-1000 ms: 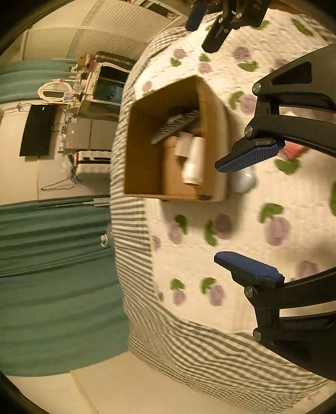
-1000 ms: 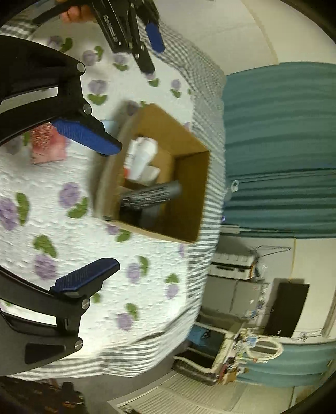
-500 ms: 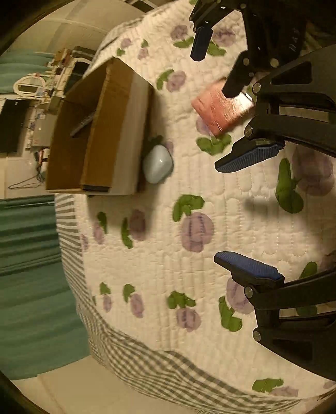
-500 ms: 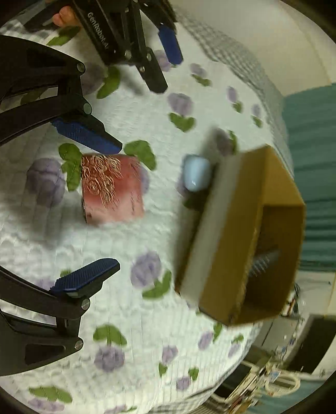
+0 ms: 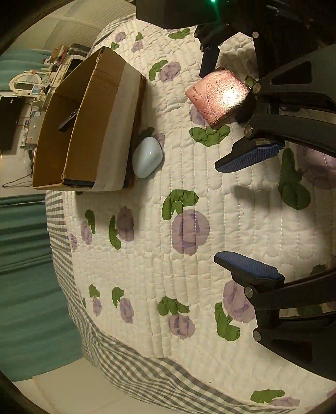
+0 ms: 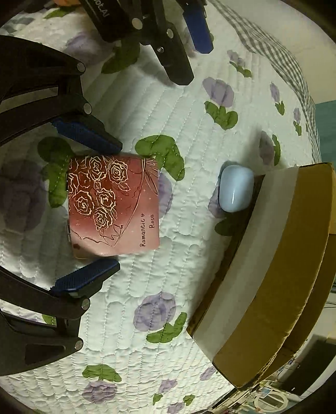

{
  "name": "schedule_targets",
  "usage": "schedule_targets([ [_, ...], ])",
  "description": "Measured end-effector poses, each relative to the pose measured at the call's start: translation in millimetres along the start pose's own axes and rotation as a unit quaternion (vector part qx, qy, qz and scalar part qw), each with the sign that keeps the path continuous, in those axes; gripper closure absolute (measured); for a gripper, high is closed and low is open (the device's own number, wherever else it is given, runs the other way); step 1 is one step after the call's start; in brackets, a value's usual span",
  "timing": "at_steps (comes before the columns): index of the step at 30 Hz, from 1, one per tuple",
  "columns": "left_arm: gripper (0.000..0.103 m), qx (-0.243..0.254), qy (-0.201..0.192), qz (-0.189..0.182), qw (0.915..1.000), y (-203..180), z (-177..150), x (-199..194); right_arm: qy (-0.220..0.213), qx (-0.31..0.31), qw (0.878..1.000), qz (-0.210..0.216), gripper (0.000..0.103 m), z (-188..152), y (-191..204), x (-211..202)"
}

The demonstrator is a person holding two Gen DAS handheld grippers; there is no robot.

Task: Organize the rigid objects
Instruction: 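Grasp the pink rose card case with right tool while left tool grasps the blue earbud case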

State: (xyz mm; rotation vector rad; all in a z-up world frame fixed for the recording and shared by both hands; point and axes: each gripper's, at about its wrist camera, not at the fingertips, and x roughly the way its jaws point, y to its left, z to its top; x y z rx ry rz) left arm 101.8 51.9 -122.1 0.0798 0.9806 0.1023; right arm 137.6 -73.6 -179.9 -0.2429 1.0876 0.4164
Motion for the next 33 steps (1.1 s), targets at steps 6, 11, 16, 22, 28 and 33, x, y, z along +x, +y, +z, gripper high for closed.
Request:
schedule_targets([
  [6,0.037,-0.002,-0.004,0.001,1.0,-3.9,3.3,-8.1,-0.01,-0.002,1.0,-0.014,0.032,-5.6,-3.3,-16.4],
  [11,0.037,-0.004,-0.005,-0.008,0.9999,-11.8,12.3,-13.4,-0.051,0.025,0.998,-0.033,0.032,-1.4,-26.8,-51.9],
  [16,0.037,0.009,-0.008,-0.022,0.9997,-29.7,31.9,-4.1,-0.092,0.032,0.993,-0.068,0.032,19.0,-60.1,-84.3],
  [22,0.037,0.001,-0.007,-0.039,0.9992,-48.3,58.1,27.4,-0.104,0.051,0.99,-0.082,0.032,40.0,-95.3,-76.9],
  [28,0.036,0.001,0.0,-0.038,0.9993,-55.3,72.9,61.1,-0.076,0.086,0.992,-0.055,0.032,26.6,-115.0,-47.9],
  [33,0.037,-0.021,0.008,-0.05,0.9985,-56.2,81.6,80.1,-0.078,0.109,0.99,-0.033,0.032,23.4,-129.3,-45.2],
])
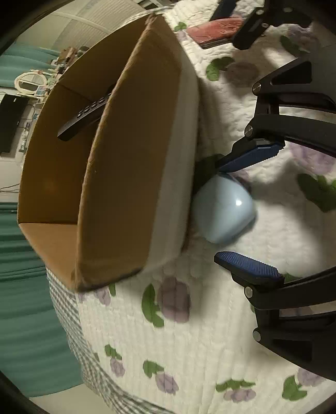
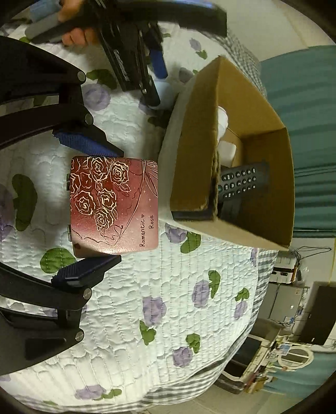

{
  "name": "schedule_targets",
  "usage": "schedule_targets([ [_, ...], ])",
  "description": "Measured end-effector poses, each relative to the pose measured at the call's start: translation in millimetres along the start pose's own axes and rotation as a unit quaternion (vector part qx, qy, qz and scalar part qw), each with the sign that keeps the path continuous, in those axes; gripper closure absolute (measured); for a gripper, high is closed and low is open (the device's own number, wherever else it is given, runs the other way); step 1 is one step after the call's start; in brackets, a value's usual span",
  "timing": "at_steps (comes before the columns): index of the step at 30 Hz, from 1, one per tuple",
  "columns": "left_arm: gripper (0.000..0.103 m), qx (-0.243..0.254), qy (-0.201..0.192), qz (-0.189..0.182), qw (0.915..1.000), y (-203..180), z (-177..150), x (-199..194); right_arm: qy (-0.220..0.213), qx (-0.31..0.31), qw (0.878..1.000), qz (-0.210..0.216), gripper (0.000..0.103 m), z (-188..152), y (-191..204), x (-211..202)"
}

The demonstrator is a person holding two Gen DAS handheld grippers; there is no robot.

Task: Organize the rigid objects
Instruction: 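Grasp the pink rose card case with right tool while left tool grasps the blue earbud case, then release the earbud case and card case into the box with both tools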

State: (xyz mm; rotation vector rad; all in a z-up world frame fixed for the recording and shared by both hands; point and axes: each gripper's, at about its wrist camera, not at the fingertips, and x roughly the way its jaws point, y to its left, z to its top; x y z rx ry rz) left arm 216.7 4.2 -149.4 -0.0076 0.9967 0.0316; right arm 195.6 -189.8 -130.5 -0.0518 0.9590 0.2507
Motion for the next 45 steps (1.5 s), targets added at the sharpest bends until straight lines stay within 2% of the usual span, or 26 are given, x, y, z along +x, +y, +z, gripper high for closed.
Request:
schedule_targets([
  [4,0.037,0.007,0.007,0.019,0.9998,-7.0,2.3,14.3,0.009,0.007,1.0,0.008,0.032,-1.3,-3.7,7.2],
  [10,0.037,0.019,-0.005,0.047,0.9987,-16.2,0.7,22.5,0.011,0.01,1.0,0.013,0.032,-0.7,-5.4,8.7],
  [14,0.045,0.027,-0.001,0.024,0.9994,-15.6,-5.8,13.2,0.011,0.011,1.0,0.015,0.032,-1.0,-5.4,7.7],
  [23,0.045,0.035,0.003,-0.014,0.9993,-16.4,-31.9,-29.8,-0.004,0.009,1.0,0.009,0.032,-2.9,-2.6,-9.1],
  [26,0.045,0.04,-0.009,-0.023,0.9989,-11.3,-41.2,-56.2,-0.016,0.008,1.0,0.005,0.032,-1.5,-0.3,-25.2],
  [30,0.045,0.042,-0.029,-0.034,0.9981,-10.7,-38.4,-89.8,-0.033,0.001,0.999,0.001,0.032,4.4,7.6,-50.3],
  [35,0.045,0.047,-0.067,-0.042,0.9957,-12.6,-14.3,-132.9,-0.064,-0.017,0.998,0.0,0.032,21.4,20.1,-90.4],
  [39,0.045,0.061,-0.106,-0.05,0.9913,-12.8,22.0,-165.7,-0.099,-0.035,0.994,0.001,0.032,46.8,27.4,-120.8],
  [42,0.045,0.068,-0.13,-0.052,0.9878,-8.2,46.7,-181.1,-0.122,-0.041,0.992,0.012,0.032,71.8,30.3,-136.6],
  [45,0.045,0.078,-0.15,-0.039,0.9849,-7.8,72.7,-184.3,-0.145,-0.054,0.988,0.011,0.032,98.2,34.6,-144.0],
])
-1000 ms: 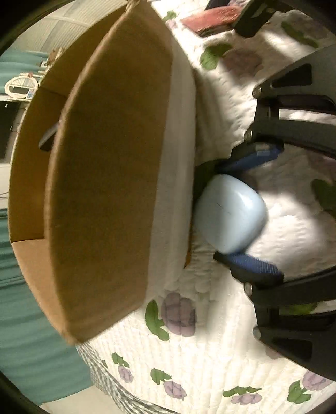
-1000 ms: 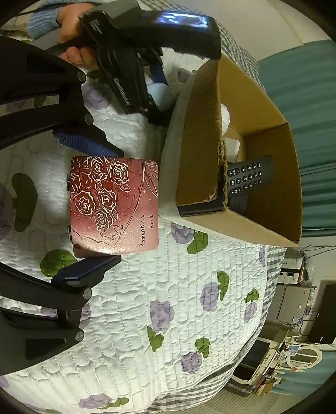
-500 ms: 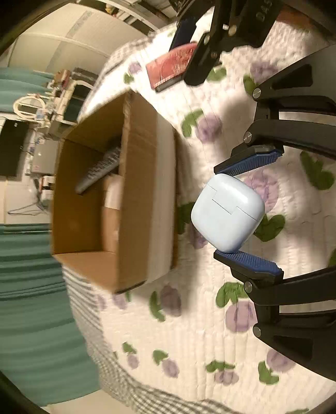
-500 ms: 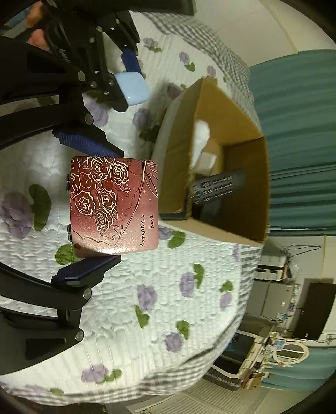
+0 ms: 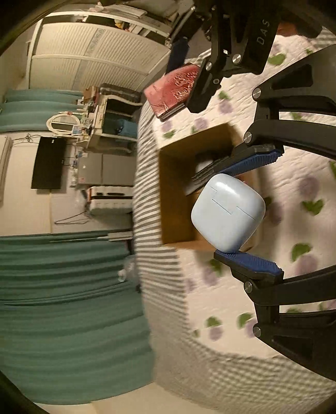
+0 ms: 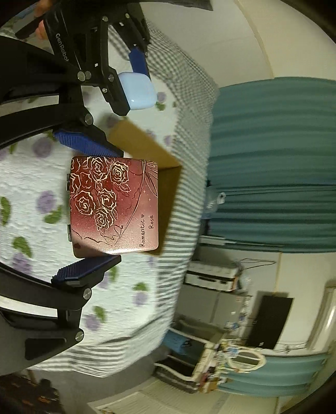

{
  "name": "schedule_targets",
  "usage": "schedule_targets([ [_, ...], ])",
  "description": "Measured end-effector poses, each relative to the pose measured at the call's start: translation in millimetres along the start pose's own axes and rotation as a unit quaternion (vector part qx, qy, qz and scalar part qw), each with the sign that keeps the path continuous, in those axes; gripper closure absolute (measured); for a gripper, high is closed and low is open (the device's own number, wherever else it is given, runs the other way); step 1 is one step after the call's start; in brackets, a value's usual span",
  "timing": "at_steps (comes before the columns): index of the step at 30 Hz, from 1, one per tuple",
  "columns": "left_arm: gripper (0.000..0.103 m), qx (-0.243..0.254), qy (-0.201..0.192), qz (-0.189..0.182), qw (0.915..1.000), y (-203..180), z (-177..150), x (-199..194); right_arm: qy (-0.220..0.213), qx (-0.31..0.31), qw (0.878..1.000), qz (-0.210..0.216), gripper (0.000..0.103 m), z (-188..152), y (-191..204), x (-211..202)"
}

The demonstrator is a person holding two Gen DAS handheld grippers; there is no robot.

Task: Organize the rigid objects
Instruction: 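Release the earbud case and card case into the box with both tools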

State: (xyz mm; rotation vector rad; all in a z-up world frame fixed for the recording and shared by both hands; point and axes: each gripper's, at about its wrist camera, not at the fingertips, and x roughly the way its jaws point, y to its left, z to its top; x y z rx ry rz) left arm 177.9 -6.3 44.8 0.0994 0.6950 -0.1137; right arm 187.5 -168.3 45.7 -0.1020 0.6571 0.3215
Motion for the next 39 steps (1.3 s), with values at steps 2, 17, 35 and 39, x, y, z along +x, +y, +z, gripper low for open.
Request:
schedule_targets([
  [2,0.045,0.006,-0.008,0.005,0.9999,4.1,16.1,14.2,-0.015,-0.006,1.0,0.001,0.032,18.9,-0.5,6.0],
  [17,0.044,0.007,0.037,-0.001,0.9993,6.0,25.1,157.9,-0.01,0.029,0.999,0.022,0.032,46.9,-34.2,125.7],
  [35,0.04,-0.034,0.026,0.053,0.9976,34.7,28.0,127.0,0.023,0.035,0.999,0.033,0.032,42.3,-43.5,153.1],
  [39,0.04,-0.045,0.028,0.066,0.9964,48.7,27.0,121.9,0.051,0.028,0.997,0.051,0.032,43.4,-30.7,174.2],
])
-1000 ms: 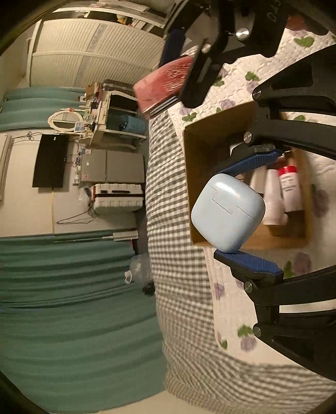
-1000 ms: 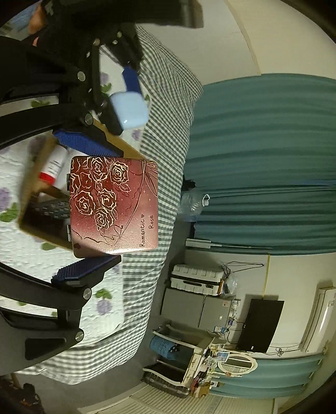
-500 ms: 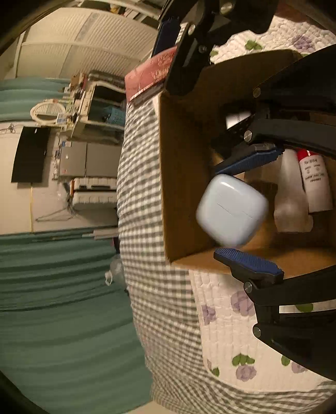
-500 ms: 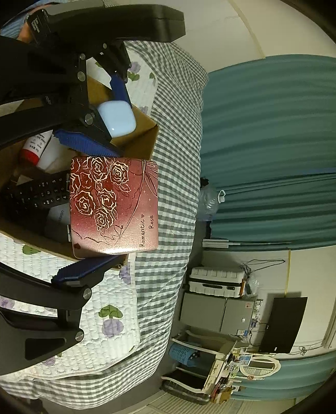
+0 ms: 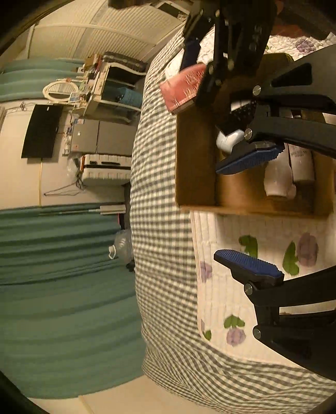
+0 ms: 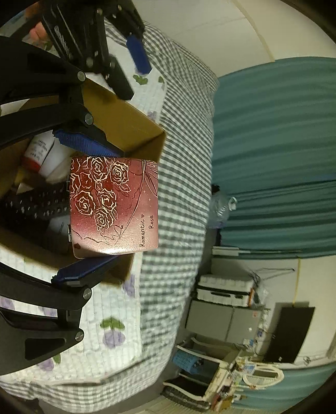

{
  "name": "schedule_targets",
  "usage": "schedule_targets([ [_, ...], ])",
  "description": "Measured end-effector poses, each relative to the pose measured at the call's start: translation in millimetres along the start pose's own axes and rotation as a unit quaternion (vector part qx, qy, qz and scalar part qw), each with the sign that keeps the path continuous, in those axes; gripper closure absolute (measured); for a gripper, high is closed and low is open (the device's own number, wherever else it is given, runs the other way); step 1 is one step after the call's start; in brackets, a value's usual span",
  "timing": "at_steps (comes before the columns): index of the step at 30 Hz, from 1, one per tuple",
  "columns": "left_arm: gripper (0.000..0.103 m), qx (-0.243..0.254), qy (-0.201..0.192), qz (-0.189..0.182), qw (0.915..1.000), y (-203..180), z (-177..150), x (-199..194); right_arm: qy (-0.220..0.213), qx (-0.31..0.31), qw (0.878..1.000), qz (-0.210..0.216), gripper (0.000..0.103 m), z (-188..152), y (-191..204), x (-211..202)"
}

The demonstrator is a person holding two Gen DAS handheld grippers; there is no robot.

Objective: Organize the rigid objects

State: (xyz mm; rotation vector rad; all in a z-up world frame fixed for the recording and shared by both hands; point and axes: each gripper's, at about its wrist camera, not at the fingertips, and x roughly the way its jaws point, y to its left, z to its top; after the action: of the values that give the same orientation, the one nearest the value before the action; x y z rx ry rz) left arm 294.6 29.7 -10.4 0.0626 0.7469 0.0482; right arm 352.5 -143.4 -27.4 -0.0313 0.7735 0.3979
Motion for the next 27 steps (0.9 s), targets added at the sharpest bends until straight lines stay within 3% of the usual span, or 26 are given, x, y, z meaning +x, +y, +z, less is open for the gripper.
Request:
schedule_targets([
  [8,0.04,-0.014,0.008,0.009,0.9998,20.0,-11.2,4.8,0.027,-0.024,0.999,0.014,0.031,-0.3,37.0,48.5],
  [13,0.04,-0.019,0.013,0.008,0.9997,22.0,-16.1,6.6,0.024,-0.023,0.999,0.009,0.03,-3.3,38.8,50.1],
  [20,0.04,-0.016,0.005,-0.006,0.9998,4.4,-13.8,-14.3,-0.009,-0.008,1.0,-0.024,0.03,-3.5,15.7,-8.7],
  [27,0.034,-0.007,-0.044,-0.023,0.9988,-18.7,2.1,-87.7,-0.039,-0.018,0.997,-0.067,0.025,-5.6,8.4,-91.7],
])
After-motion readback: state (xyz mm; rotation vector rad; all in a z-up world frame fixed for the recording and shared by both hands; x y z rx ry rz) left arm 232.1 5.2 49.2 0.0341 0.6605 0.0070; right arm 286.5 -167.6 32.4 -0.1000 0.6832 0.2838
